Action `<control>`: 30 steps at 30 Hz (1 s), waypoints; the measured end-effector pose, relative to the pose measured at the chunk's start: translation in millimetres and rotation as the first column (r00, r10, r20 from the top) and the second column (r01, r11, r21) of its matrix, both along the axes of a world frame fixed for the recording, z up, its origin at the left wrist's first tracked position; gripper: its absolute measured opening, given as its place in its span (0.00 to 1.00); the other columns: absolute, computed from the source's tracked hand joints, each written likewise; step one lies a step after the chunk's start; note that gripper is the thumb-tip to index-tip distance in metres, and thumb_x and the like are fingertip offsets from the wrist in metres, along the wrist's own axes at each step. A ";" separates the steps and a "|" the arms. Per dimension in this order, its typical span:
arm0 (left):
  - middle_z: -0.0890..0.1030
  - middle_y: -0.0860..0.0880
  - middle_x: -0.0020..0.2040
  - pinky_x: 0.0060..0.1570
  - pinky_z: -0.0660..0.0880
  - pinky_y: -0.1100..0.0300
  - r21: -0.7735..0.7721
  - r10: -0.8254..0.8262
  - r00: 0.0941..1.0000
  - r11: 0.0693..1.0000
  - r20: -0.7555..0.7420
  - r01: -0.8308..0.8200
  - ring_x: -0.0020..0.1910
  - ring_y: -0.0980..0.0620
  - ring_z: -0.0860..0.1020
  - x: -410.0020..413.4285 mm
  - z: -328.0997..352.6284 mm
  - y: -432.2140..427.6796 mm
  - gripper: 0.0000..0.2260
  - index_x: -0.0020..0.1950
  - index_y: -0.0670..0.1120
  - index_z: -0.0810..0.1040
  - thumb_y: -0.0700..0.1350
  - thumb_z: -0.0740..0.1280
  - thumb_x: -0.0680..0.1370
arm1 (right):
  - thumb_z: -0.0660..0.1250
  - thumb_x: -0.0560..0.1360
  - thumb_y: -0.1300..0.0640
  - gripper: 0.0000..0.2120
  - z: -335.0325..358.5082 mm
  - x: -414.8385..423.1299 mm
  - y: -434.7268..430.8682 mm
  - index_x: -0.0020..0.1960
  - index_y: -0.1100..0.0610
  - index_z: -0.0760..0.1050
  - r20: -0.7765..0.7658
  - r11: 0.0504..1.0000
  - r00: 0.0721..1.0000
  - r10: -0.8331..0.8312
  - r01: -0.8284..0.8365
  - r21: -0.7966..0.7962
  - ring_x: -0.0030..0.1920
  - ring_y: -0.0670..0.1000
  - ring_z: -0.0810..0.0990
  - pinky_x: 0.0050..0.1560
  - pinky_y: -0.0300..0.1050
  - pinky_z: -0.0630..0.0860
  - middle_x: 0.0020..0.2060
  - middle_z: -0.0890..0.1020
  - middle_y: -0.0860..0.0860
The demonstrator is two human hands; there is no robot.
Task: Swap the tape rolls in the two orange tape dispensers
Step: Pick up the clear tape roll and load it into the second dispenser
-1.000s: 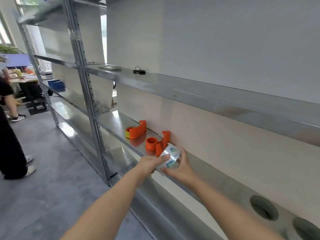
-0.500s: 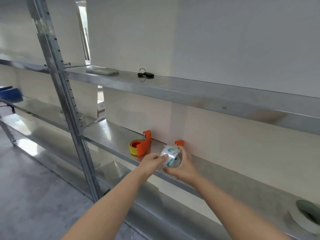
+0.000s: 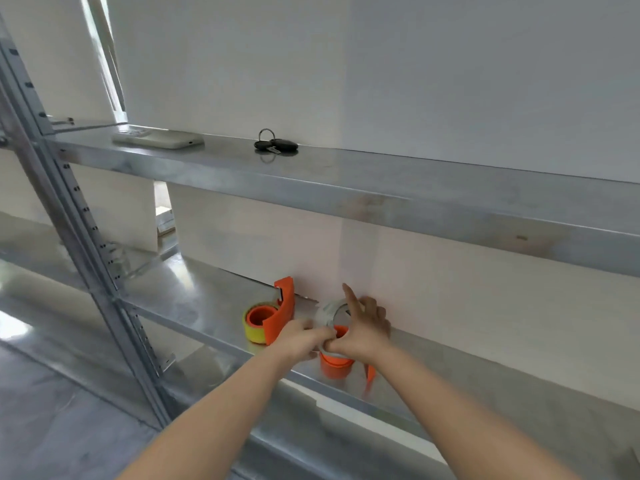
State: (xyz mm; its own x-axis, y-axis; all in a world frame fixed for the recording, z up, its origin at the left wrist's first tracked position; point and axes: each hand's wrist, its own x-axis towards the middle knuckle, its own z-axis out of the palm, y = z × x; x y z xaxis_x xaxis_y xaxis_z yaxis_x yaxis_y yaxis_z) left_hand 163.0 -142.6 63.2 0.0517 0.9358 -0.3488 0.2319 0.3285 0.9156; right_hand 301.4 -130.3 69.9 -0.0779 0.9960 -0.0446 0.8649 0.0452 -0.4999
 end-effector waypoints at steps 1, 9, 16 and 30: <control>0.73 0.49 0.31 0.35 0.73 0.61 -0.019 -0.002 1.000 1.000 -0.003 0.002 0.32 0.52 0.73 -1.8 -1.9 7.3 0.10 0.37 0.44 0.75 0.48 0.72 0.64 | 0.67 0.56 0.37 0.54 -1.9 -2.8 5.7 0.73 0.41 0.41 0.018 1.000 1.000 -0.002 0.003 -0.013 0.70 0.57 0.57 0.68 0.52 0.61 0.69 0.59 0.52; 0.76 0.44 0.32 0.27 0.73 0.65 -0.002 0.028 0.999 1.000 -0.037 -0.028 0.28 0.50 0.74 -30.5 -21.0 52.2 0.09 0.39 0.40 0.79 0.45 0.72 0.68 | 0.73 0.58 0.41 0.49 -20.8 -6.5 23.9 0.73 0.49 0.53 -0.272 0.982 0.948 -0.166 0.133 -0.134 0.71 0.56 0.63 0.68 0.48 0.65 0.69 0.66 0.51; 0.71 0.48 0.27 0.30 0.65 0.59 0.202 -0.131 0.920 0.955 -0.369 0.217 0.27 0.50 0.71 -46.4 -12.1 89.2 0.15 0.29 0.45 0.71 0.53 0.71 0.65 | 0.63 0.73 0.51 0.34 -53.7 -2.5 10.4 0.74 0.55 0.51 -0.299 0.799 0.751 -0.588 0.485 -0.355 0.53 0.59 0.79 0.56 0.49 0.75 0.61 0.78 0.61; 0.80 0.43 0.41 0.49 0.80 0.51 -0.105 -0.160 0.945 0.975 0.286 0.197 0.42 0.45 0.80 -38.7 9.5 80.1 0.09 0.48 0.40 0.78 0.45 0.69 0.73 | 0.54 0.74 0.61 0.07 -36.1 -33.5 11.1 0.48 0.58 0.71 -0.490 0.634 0.518 -0.701 0.767 -0.096 0.38 0.64 0.80 0.41 0.58 0.81 0.39 0.80 0.59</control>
State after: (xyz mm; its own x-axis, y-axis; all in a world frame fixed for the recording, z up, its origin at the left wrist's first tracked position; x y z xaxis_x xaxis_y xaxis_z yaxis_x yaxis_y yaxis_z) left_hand 124.3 -62.5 72.7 0.3246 0.8495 -0.4159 0.0437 0.4258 0.9038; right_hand 267.9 -119.3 33.8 0.7070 0.7007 -0.0959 0.2943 -0.4148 -0.8610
